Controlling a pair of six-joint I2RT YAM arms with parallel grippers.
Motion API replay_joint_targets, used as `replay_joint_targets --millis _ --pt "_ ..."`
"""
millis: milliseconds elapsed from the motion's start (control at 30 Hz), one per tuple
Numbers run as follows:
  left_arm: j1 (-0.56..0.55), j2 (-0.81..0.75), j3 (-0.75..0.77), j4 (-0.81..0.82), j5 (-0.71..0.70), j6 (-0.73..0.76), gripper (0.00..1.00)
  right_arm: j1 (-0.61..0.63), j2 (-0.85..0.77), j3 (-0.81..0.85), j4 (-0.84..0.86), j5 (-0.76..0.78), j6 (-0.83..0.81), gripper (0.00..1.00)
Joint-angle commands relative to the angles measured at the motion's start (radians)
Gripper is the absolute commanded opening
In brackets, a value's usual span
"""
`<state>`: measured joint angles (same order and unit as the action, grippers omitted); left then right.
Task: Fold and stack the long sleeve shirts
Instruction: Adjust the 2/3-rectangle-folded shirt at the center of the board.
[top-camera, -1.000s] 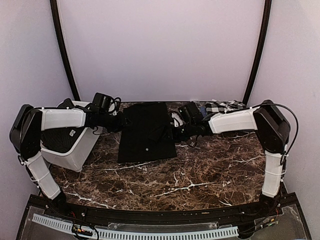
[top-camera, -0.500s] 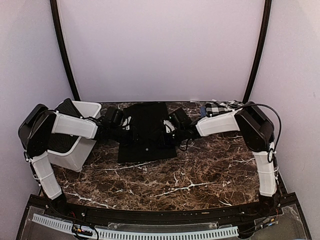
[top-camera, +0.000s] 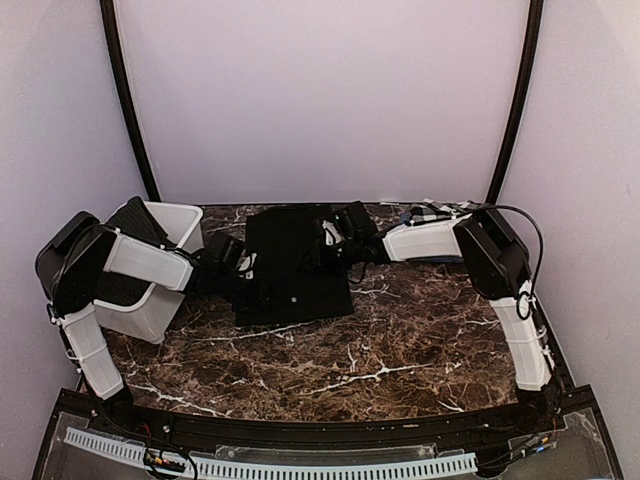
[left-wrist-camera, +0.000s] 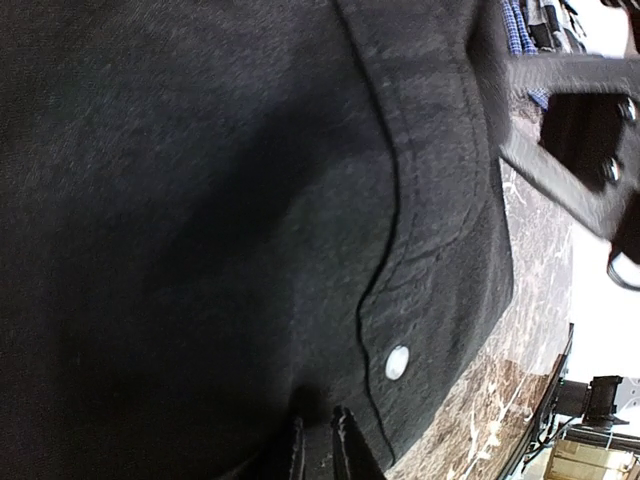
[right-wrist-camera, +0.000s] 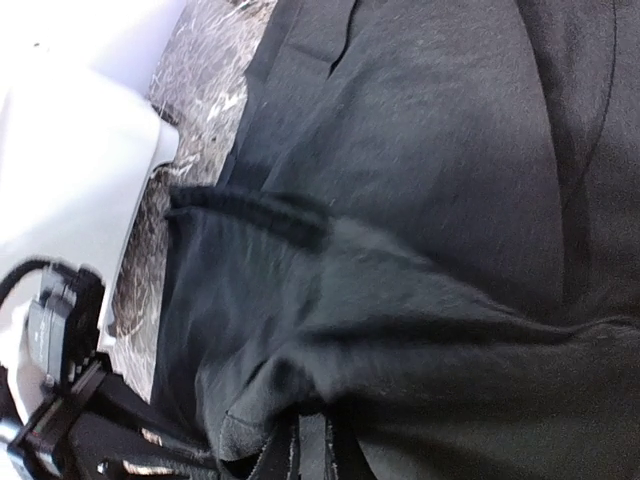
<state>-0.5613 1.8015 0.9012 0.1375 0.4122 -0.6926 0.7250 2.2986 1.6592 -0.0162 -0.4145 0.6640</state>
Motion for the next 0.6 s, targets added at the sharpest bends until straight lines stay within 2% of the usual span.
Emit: replay_joint_targets --millis 0,200,333,567 --pt "-0.008 -0.051 -0.027 0.016 -0.012 -0.003 0.10 -0.017 0.068 0.060 0.069 -0.066 0.055 0.08" --pt "-0.008 -0.044 -0.035 0.026 -0.007 -0.006 0.10 -0.026 0.118 0.079 0.099 -0.121 0.088 0.13" --pt "-0.008 -0.041 -0.035 0.025 -0.008 -0.003 0.10 -0.020 0.093 0.051 0.124 -0.138 0.091 0.20" --pt "-0.008 -0.033 -0.030 0.028 -0.006 -0.005 0.10 -0.010 0.025 -0.030 0.161 -0.165 0.084 0.24"
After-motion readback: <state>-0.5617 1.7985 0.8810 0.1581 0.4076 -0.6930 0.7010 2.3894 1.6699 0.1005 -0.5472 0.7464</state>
